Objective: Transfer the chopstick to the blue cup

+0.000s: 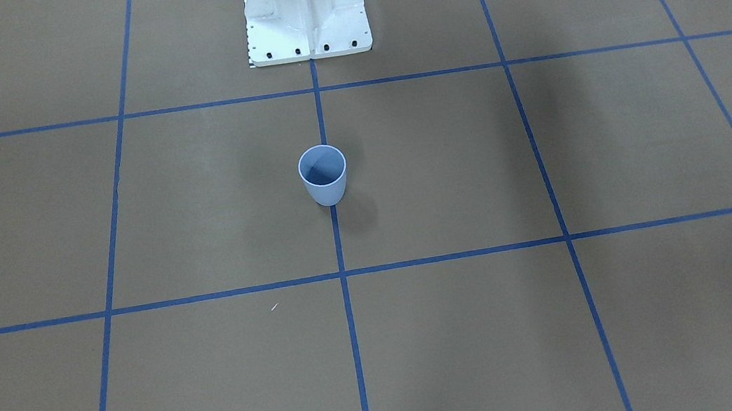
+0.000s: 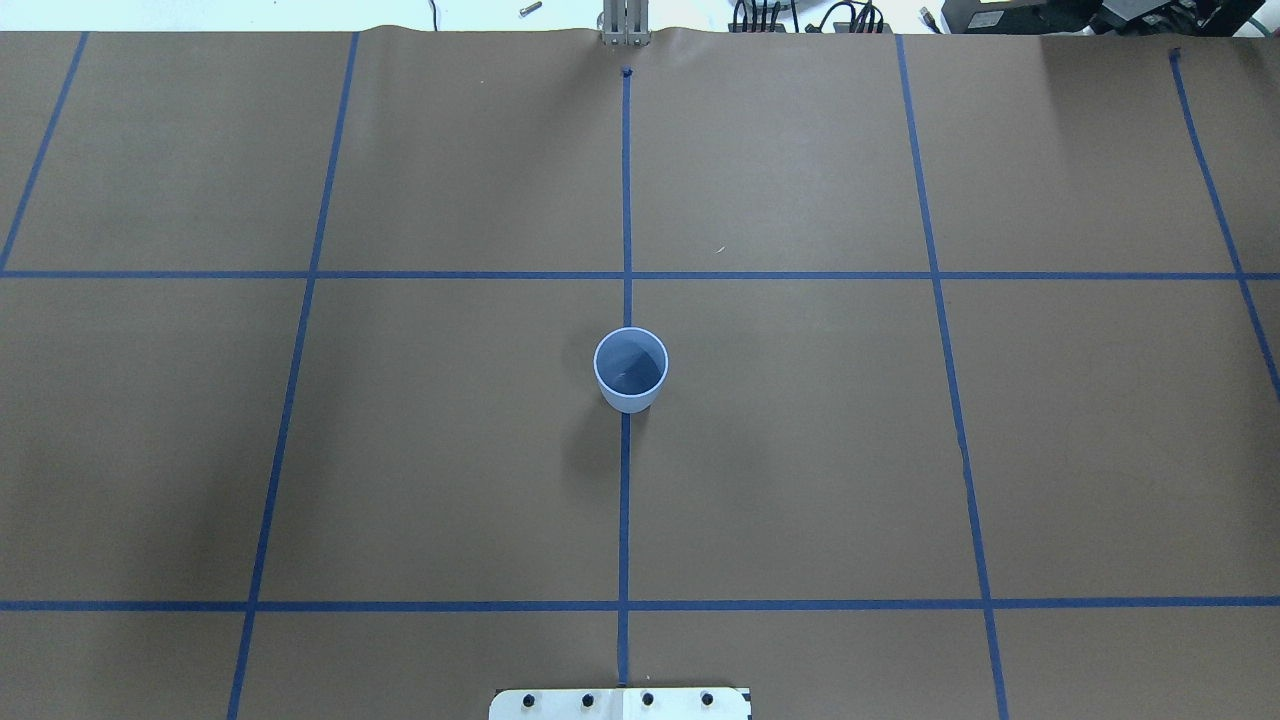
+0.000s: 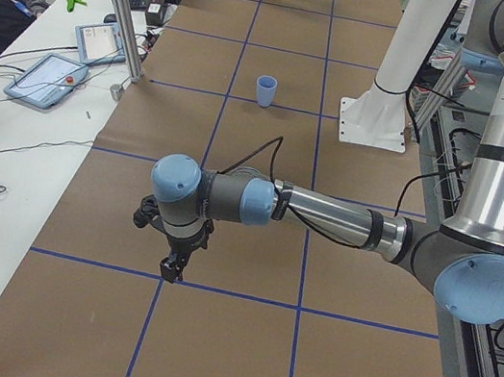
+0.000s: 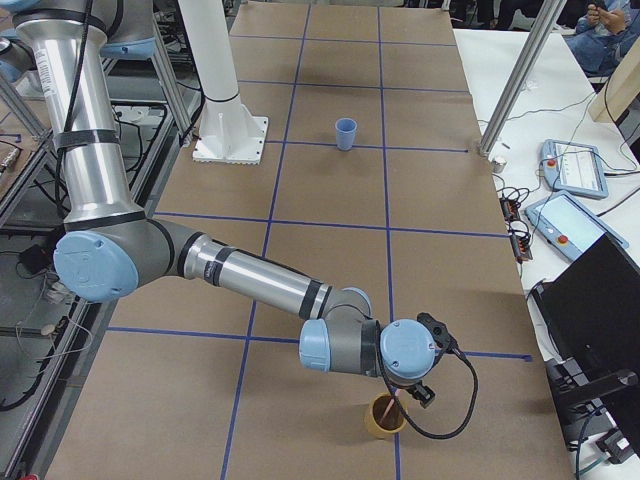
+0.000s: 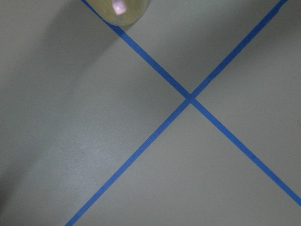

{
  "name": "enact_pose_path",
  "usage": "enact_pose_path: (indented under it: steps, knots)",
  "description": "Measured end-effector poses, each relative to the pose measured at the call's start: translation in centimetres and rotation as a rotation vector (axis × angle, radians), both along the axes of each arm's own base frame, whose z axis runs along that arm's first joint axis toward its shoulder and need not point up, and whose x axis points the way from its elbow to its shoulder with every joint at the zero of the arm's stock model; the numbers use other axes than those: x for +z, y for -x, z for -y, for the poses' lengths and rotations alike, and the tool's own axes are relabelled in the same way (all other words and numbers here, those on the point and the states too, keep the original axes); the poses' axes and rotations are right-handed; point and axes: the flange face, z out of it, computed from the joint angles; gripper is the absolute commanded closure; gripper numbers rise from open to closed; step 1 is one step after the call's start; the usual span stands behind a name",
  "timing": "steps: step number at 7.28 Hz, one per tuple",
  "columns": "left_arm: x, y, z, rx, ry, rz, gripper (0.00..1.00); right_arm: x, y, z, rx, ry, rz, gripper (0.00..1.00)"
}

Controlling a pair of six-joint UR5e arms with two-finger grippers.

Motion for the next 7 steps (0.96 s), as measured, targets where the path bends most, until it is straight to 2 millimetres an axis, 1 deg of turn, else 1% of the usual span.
enact_pose_path:
  steps: [1, 2, 3, 4, 7]
  knots:
    - [-0.06, -0.01, -0.28, 0.0, -0.001, 0.0, 0.0, 0.87, -0.26, -0.39, 0.002, -0.007, 0.01, 0.09]
    - [-0.06, -0.01, -0.41, 0.0, -0.002, 0.0, 0.0, 1.38, -0.39, -0.56, 0.003, -0.01, 0.014, 0.19]
    - [0.12, -0.03, -0.58, 0.0, 0.002, 0.0, 0.0, 1.58, -0.44, -0.56, 0.003, -0.011, 0.014, 0.26]
    - [0.46, -0.03, -0.88, 0.0, 0.009, 0.0, 0.0, 1.55, -0.48, -0.44, 0.003, -0.014, 0.014, 0.28]
    - [0.66, 0.0, -1.15, -0.001, 0.013, 0.0, 0.0, 0.83, -0.61, 0.32, 0.004, -0.035, 0.008, 0.28]
